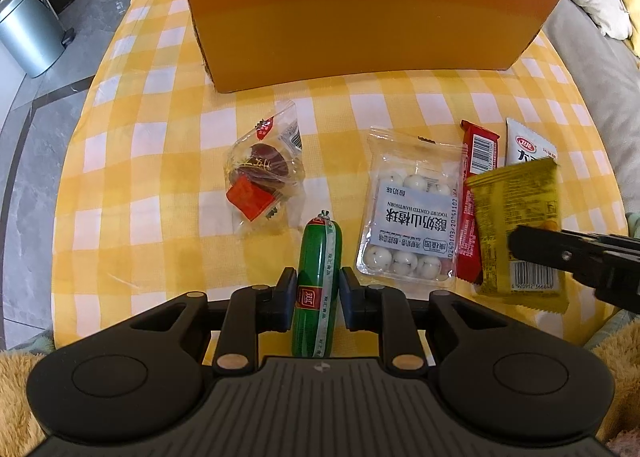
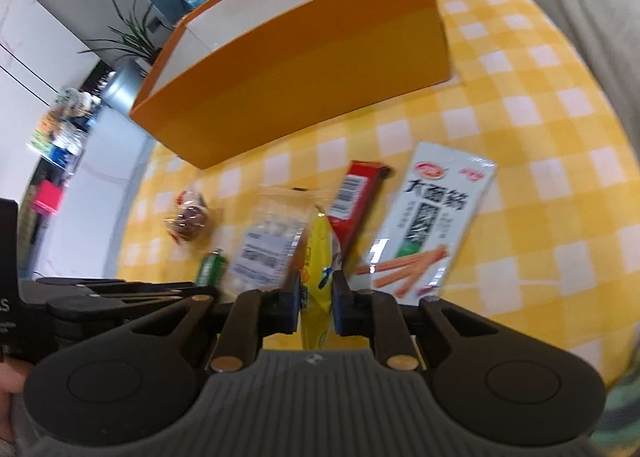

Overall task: Organize snacks
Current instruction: 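Lift both held snacks and carry them over the orange box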

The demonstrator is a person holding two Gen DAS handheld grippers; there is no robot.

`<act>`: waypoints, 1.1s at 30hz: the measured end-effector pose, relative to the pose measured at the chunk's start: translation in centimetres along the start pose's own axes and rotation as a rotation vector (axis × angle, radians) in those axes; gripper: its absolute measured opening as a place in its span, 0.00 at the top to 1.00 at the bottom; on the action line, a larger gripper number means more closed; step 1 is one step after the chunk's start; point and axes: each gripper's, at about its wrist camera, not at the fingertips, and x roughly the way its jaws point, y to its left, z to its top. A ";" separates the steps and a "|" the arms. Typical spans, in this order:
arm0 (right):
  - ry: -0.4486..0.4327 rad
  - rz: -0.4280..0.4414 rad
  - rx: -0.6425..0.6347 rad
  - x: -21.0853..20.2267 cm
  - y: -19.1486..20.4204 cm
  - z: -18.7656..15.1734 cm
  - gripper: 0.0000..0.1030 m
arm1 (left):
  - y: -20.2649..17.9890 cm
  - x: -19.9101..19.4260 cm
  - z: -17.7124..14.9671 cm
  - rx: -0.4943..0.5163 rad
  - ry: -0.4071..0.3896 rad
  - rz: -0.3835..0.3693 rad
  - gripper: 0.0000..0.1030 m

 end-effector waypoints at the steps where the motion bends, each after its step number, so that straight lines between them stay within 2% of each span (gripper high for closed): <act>1: 0.001 -0.002 -0.005 0.3 0.2 0.0 0.86 | 0.0 0.0 0.0 -0.001 0.000 0.000 0.76; 5: 0.008 -0.062 -0.029 1.0 0.8 0.2 0.89 | 0.0 0.1 0.0 -0.005 0.000 -0.003 0.76; 7: 0.008 -0.059 -0.031 1.1 0.8 0.2 0.94 | -0.1 0.3 0.0 -0.003 0.007 0.006 0.76; 9: 0.006 -0.063 -0.042 1.0 0.7 0.2 0.94 | -0.3 0.6 -0.1 0.008 0.011 0.017 0.76; 18: -0.009 -0.074 -0.062 0.7 0.6 0.1 0.94 | 0.4 -0.1 -0.3 -0.032 -0.007 -0.013 0.76; 25: -0.030 -0.069 -0.077 0.1 0.8 0.1 0.94 | 0.2 -2.6 0.1 -0.040 -0.069 -0.035 0.76; 33: -0.056 -0.087 -0.091 -1.3 1.5 0.4 0.94 | -1.0 -6.6 1.1 -0.026 -0.180 -0.070 0.76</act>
